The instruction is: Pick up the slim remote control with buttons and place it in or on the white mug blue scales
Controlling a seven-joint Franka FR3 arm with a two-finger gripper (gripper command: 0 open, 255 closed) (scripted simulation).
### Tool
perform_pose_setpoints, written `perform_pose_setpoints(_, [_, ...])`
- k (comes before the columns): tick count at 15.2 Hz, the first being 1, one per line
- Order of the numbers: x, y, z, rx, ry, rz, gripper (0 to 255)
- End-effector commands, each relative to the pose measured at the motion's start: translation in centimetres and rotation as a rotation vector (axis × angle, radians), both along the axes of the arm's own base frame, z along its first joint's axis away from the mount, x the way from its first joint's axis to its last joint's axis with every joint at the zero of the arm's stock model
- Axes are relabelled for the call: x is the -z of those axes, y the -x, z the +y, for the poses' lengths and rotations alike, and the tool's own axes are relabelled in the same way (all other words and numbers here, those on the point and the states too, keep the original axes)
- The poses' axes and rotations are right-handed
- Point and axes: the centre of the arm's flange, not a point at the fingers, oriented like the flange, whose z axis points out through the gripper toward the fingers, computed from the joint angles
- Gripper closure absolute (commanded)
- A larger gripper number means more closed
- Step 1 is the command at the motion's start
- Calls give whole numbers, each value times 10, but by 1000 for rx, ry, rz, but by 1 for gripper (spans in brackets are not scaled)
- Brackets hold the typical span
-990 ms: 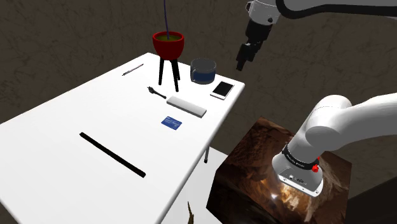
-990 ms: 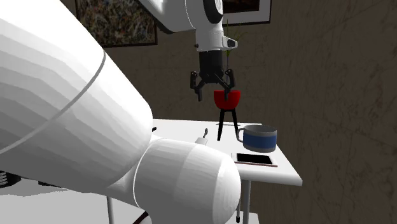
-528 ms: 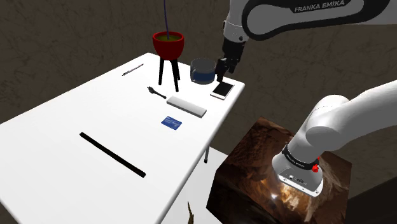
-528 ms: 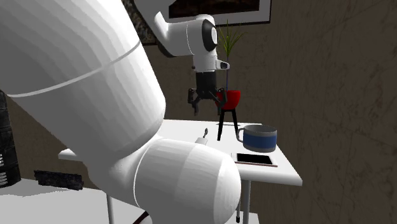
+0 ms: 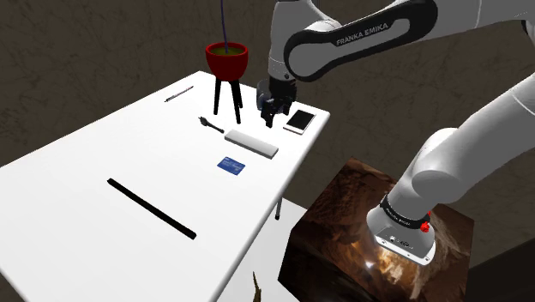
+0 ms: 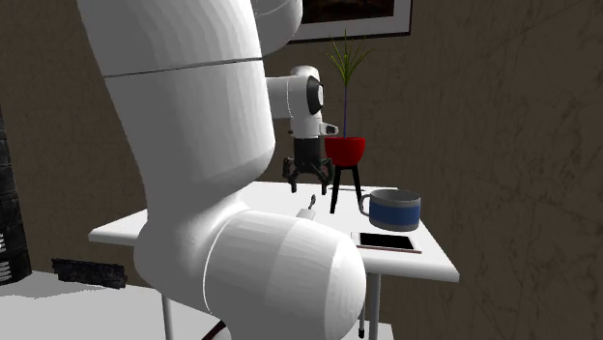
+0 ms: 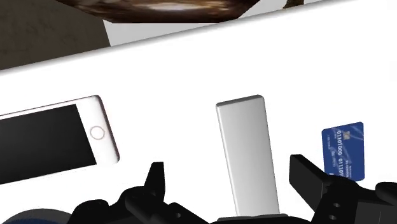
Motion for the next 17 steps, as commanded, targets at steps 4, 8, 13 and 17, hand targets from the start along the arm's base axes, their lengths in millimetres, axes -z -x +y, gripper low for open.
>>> perform_pose_setpoints(4, [44,-45,29,6,-4,24,0])
perform_pose_setpoints(8, [81,-78,50,10,-6,43,0])
perform_pose_setpoints(13, [107,-78,50,10,-6,43,0])
perform_pose_setpoints(17, [121,-78,49,10,-6,43,0])
